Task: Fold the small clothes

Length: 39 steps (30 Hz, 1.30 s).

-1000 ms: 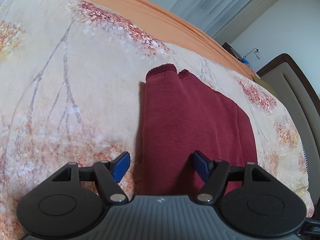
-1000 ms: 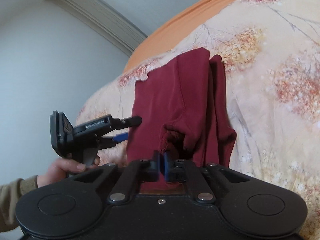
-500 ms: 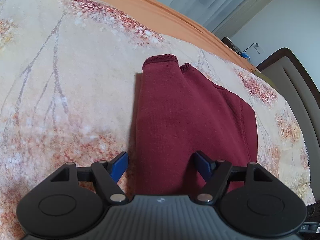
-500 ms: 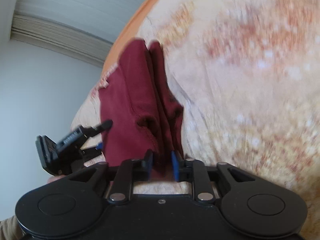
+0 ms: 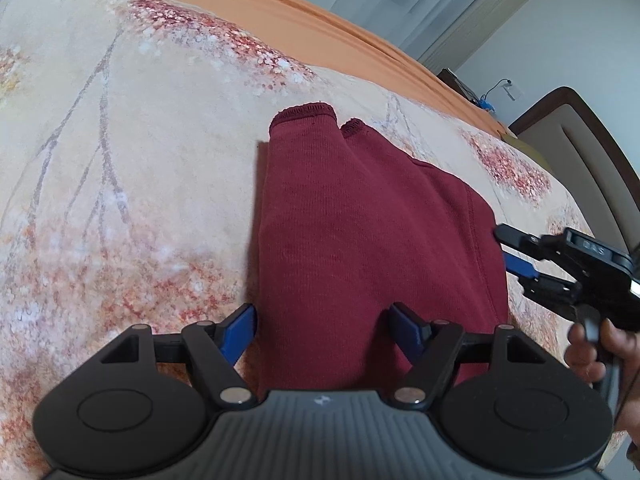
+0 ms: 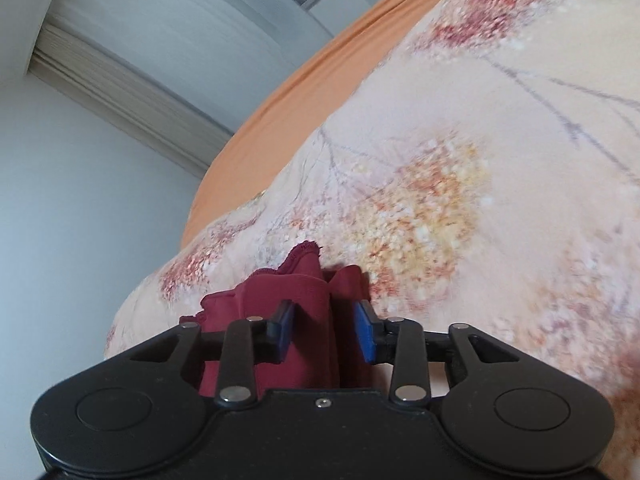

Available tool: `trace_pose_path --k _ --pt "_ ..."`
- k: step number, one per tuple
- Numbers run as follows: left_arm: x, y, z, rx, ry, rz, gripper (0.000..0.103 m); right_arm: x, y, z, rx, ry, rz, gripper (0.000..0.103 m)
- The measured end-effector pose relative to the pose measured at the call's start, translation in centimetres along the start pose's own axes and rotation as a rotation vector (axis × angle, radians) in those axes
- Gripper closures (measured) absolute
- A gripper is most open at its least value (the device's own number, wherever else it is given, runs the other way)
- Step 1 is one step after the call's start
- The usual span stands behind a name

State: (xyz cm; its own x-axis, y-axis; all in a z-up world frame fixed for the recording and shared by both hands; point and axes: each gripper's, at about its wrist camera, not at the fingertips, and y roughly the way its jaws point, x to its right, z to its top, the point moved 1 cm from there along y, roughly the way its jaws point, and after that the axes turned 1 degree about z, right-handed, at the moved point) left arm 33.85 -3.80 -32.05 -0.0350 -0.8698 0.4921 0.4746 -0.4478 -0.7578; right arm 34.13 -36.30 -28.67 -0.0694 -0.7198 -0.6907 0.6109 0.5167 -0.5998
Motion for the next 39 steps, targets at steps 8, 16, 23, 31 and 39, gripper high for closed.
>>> trace_pose_path --k 8,16,23,31,39 --pt "0.0 0.2 0.2 -0.004 0.000 -0.012 0.024 -1.3 -0.1 1.6 0.070 -0.062 0.037 0.099" --pt "0.2 0.7 0.6 -0.013 0.008 -0.006 0.024 -0.6 0.4 -0.7 0.041 -0.066 -0.074 0.074" --pt "-0.3 0.7 0.3 -0.009 -0.011 -0.012 0.021 -3.9 -6.6 -7.4 0.017 -0.099 0.169 0.067" --pt "-0.2 0.4 0.2 -0.012 0.002 -0.015 0.021 0.9 -10.1 -11.4 -0.009 0.003 0.014 0.060" --pt "-1.3 0.5 0.2 -0.017 -0.044 -0.061 0.020 2.2 -4.3 -5.6 -0.011 0.091 0.126 0.038"
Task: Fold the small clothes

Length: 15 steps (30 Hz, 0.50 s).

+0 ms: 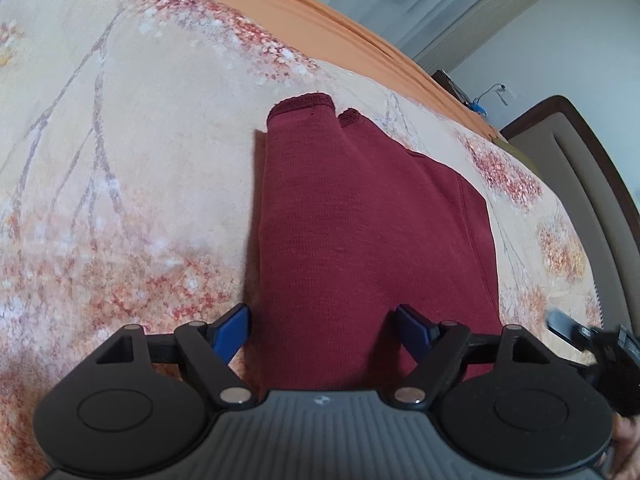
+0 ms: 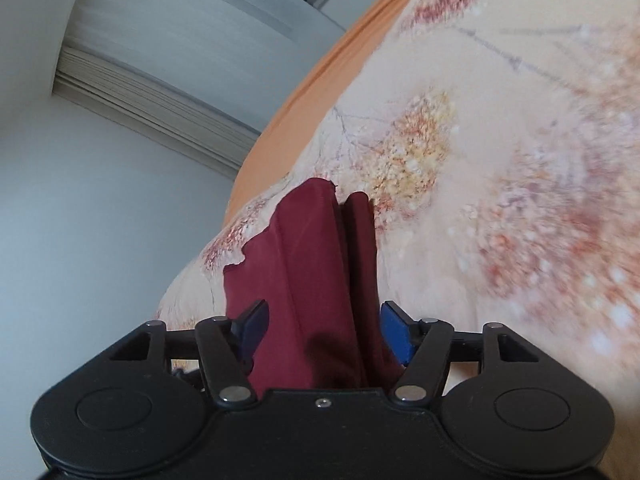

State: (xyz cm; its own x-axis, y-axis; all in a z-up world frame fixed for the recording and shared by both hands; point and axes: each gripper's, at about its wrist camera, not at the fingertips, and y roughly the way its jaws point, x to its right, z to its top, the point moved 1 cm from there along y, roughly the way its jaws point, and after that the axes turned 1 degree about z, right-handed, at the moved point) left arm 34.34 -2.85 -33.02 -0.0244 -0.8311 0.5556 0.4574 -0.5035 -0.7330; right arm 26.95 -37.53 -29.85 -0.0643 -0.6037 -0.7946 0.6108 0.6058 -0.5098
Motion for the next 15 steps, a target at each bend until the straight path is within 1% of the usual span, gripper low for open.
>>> trace_pose_path --k 2,4,5,7,9,10,11,12,13,15 --pt "-0.2 0.3 0.2 -0.006 -0.008 -0.007 0.020 1.0 1.8 0.5 -0.040 0.022 0.011 0.038" --pt "-0.4 0.6 0.3 -0.011 -0.008 -0.016 0.020 2.0 3.1 0.5 -0.091 0.058 0.045 0.036" --pt "-0.4 0.7 0.4 -0.013 -0.009 -0.023 0.020 2.3 3.7 0.5 -0.109 0.062 0.043 0.035" --pt "-0.6 1.0 0.5 -0.016 -0.020 -0.040 0.020 2.7 4.5 0.2 -0.122 0.066 0.038 0.034" --pt "-0.8 1.3 0.6 -0.018 -0.037 -0.054 0.020 3.0 5.1 0.0 -0.129 0.093 0.068 0.035" --pt "-0.8 1.4 0.7 -0.018 -0.045 -0.059 0.021 2.8 5.3 -0.2 -0.135 0.087 0.091 0.058" --pt "-0.8 1.5 0.7 -0.018 -0.049 -0.062 0.024 2.3 5.4 -0.3 -0.144 0.056 0.107 0.070" --pt "-0.7 1.5 0.7 -0.020 -0.048 -0.070 0.033 1.6 5.3 -0.5 -0.136 0.006 0.096 0.070" --pt "-0.4 1.3 0.7 -0.015 -0.035 -0.048 0.038 1.0 5.0 -0.7 -0.128 -0.024 0.091 0.072" --pt "0.2 0.8 0.7 -0.005 0.005 -0.039 0.059 0.5 4.4 -0.9 -0.111 -0.026 0.080 0.074"
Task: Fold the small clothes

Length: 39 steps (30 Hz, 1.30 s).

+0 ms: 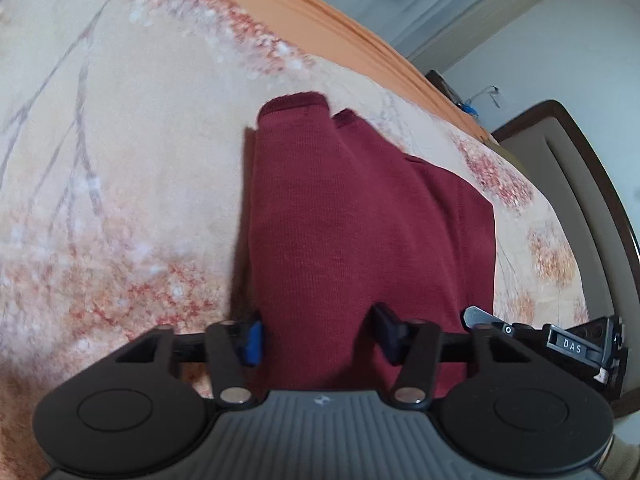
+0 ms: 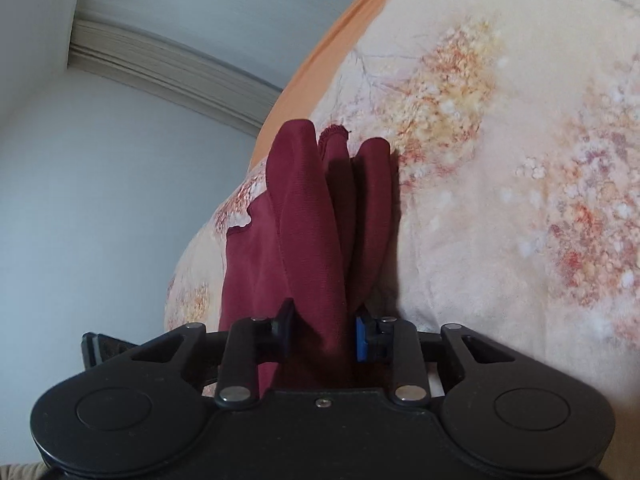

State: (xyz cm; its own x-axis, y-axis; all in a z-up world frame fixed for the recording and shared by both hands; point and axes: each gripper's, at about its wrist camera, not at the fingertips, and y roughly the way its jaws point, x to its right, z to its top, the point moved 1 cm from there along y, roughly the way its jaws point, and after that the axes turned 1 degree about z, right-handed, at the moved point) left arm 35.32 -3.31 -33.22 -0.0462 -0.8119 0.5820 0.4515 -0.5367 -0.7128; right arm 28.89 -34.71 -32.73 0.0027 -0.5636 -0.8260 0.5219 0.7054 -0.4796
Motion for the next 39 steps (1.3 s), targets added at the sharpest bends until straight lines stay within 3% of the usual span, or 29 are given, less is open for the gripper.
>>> trace_pose_path --k 3,14,20,27,39 --pt "0.9 -1.3 0.0 0.019 0.034 0.000 0.070 -1.9 -0.6 -0.3 0.022 -0.032 -0.007 0.075" --pt "2.7 -10.6 -1.9 0.068 0.051 -0.011 0.071 -10.2 -4.0 -3.9 0.005 -0.116 0.006 0.075" --pt "1.1 -17.0 -4.4 0.081 0.020 0.021 0.071 -14.3 -2.7 -7.9 -0.055 -0.131 0.030 0.075" --pt "-4.5 -24.5 -5.9 0.150 -0.057 0.089 0.071 -20.3 4.2 -11.4 -0.157 -0.181 0.075 0.075" --pt "-18.4 -35.7 -4.9 0.299 -0.197 0.217 0.070 -30.4 21.5 -16.5 -0.315 -0.284 0.156 0.075"
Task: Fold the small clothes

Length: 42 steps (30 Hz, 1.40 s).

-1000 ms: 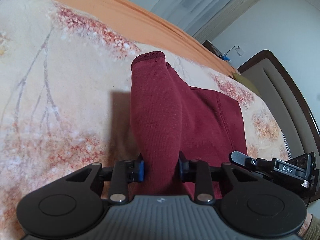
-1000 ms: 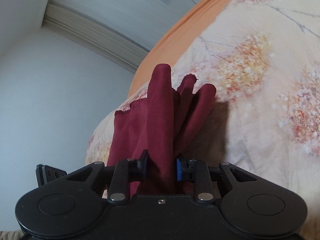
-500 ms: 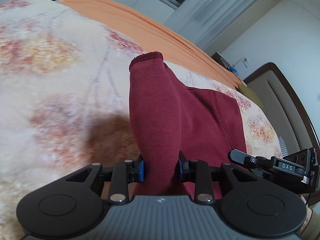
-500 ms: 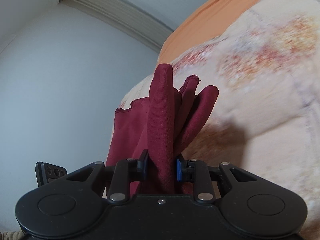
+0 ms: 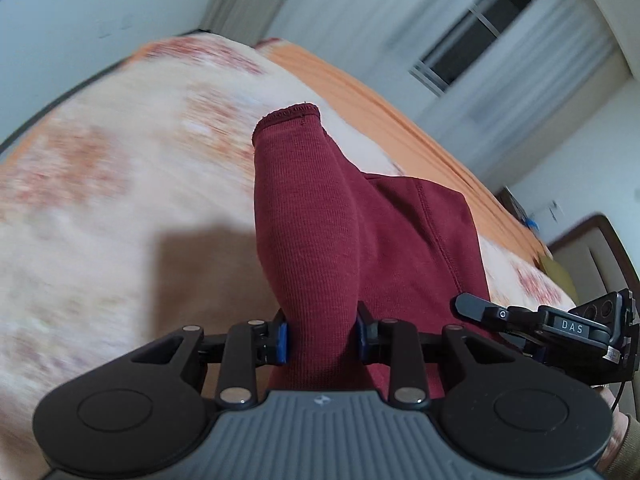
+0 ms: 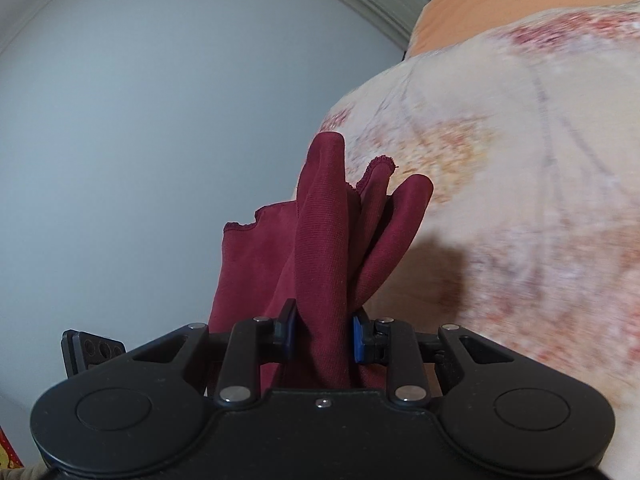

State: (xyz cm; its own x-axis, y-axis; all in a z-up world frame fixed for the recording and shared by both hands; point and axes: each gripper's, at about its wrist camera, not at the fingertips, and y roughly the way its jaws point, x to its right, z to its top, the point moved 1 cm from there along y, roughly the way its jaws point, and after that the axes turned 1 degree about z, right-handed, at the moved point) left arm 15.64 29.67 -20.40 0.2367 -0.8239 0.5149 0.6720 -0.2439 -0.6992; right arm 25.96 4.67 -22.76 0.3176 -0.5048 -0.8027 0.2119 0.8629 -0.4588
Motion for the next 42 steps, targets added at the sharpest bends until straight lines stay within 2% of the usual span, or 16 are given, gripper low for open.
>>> trace_pose_path --k 5,9,13,17,20,25,27,28,30,31,35,39,42 --pt "-5.1 1.4 1.6 0.017 -0.032 0.024 0.070 0.2 5.2 0.9 -0.033 -0.009 -0.038 0.075" --pt "-7.8 3.5 1.4 0.027 -0.033 0.030 0.070 1.7 7.7 0.2 -0.034 0.003 -0.057 0.074" --pt "-10.0 6.0 0.3 -0.014 -0.037 0.051 0.069 4.1 9.6 -1.3 -0.091 0.024 -0.149 0.074" --pt "-11.3 7.3 -0.2 -0.051 -0.061 0.063 0.059 4.8 9.9 -1.5 -0.097 0.058 -0.160 0.070" --pt "-11.3 7.1 0.1 -0.056 -0.062 0.059 0.058 4.0 9.1 -1.1 -0.087 0.048 -0.146 0.064" --pt "-10.5 5.4 0.4 -0.056 -0.067 0.084 0.054 1.4 6.9 -1.0 -0.076 -0.043 -0.195 0.053" --pt "-10.0 4.3 0.4 -0.047 -0.070 0.089 0.042 0.1 5.9 -1.3 -0.069 -0.087 -0.212 0.047" --pt "-9.7 3.7 0.4 -0.041 -0.072 0.094 0.039 -0.7 5.3 -1.5 -0.062 -0.110 -0.219 0.043" --pt "-9.1 2.5 0.2 -0.035 -0.074 0.101 0.021 -2.3 3.9 -1.8 -0.039 -0.165 -0.232 0.036" --pt "-8.8 1.8 0.0 -0.031 -0.077 0.106 0.018 -3.2 3.1 -2.0 -0.027 -0.190 -0.236 0.032" --pt "-7.3 -1.0 -0.5 -0.013 -0.108 0.103 0.014 -6.0 0.3 -2.7 -0.010 -0.220 -0.255 0.023" --pt "-5.2 -4.3 -1.3 0.022 -0.126 0.099 0.001 -8.9 -2.5 -3.6 -0.004 -0.221 -0.257 0.013" --pt "-3.2 -7.0 -1.9 0.028 -0.134 0.094 0.001 -11.4 -4.7 -4.2 0.006 -0.242 -0.241 0.009"
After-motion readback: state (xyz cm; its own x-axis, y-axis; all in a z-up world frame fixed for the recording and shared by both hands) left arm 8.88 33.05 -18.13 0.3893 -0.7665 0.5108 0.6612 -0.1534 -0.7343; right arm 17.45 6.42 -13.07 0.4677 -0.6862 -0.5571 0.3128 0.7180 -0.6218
